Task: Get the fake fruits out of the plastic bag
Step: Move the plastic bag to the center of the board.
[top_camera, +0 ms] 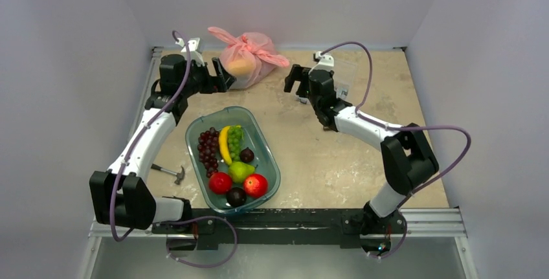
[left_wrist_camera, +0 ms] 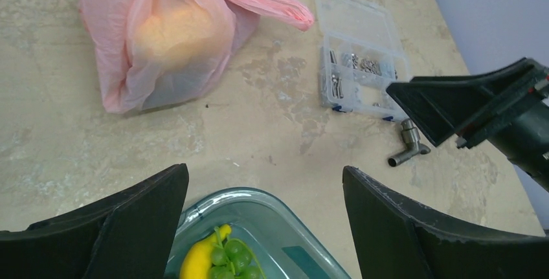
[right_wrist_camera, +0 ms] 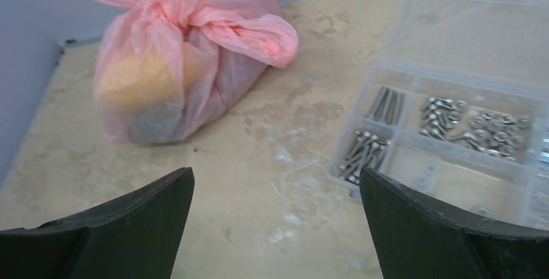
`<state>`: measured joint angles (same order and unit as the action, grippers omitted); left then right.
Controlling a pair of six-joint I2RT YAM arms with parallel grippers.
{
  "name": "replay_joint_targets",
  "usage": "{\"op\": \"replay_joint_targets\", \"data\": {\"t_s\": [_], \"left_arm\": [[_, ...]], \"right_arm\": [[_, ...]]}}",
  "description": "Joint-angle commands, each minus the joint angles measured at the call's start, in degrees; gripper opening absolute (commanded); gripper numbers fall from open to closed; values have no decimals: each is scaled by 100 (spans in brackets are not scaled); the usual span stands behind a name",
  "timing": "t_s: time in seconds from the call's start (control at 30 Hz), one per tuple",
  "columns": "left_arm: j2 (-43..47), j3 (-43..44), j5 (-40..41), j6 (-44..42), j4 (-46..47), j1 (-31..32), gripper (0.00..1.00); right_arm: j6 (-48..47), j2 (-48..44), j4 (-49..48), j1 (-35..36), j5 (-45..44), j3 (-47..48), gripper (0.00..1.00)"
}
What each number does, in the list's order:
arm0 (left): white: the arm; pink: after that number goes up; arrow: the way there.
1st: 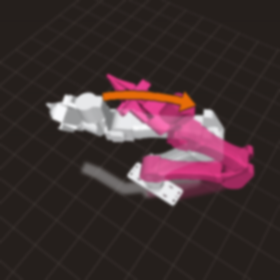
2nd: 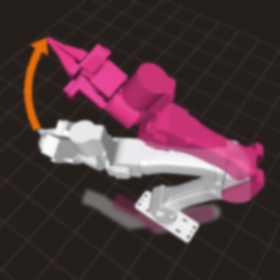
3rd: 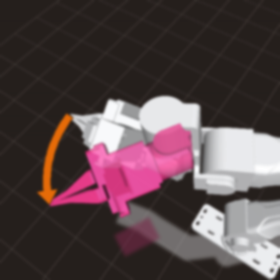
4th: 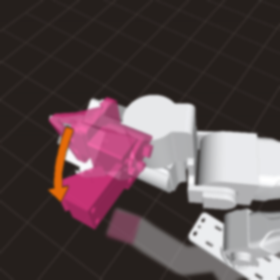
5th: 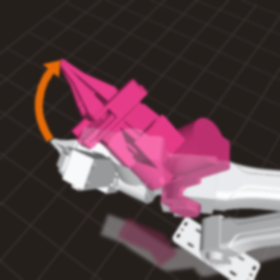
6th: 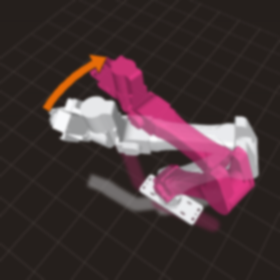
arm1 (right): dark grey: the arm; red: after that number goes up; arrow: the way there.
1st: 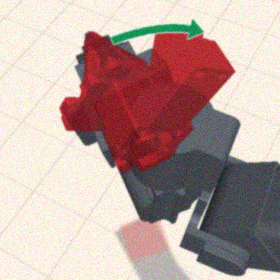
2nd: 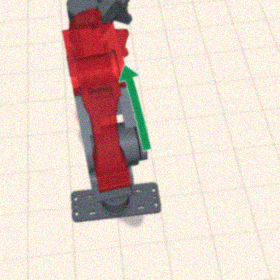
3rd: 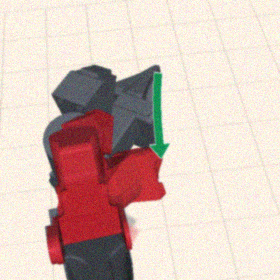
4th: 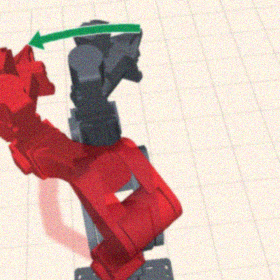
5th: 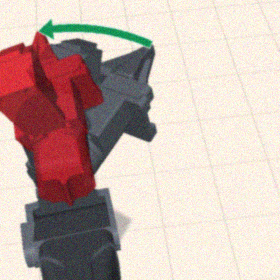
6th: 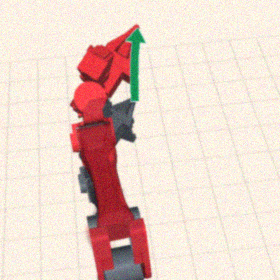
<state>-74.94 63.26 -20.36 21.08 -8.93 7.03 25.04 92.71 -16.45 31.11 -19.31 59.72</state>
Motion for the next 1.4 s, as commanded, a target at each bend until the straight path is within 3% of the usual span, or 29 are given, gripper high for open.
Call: {"op": "replay_joint_targets", "data": {"t_s": [0.0, 0.4, 0.57, 0.7, 0.83, 1.17, 1.37], "left_arm": [[-185, 392, -461, 88, -155, 97, 88], [-182, 662, -840, -7, -524, 106, 84], [-93, 648, -803, 0, -507, 106, 84], [-108, 650, -816, 3, -510, 106, 84], [-117, 652, -846, -6, -505, 106, 83], [-289, 670, -1176, 187, -373, 106, 82], [-392, 658, -1247, 241, -314, 104, 82]], "right_arm": [[1058, 405, -767, 15, 508, 560, 99], [2236, 2343, -1353, 17, 944, 2572, 99], [2489, 3354, -1332, 38, 1051, 3679, 99], [2352, 4118, -701, 82, 914, 4798, 99], [1239, 4326, 86, 298, 112, 5580, 99], [-2896, 4100, 849, 366, -449, 5509, 99], [-4224, 4722, 1083, 354, -1175, 6224, 99]]}}
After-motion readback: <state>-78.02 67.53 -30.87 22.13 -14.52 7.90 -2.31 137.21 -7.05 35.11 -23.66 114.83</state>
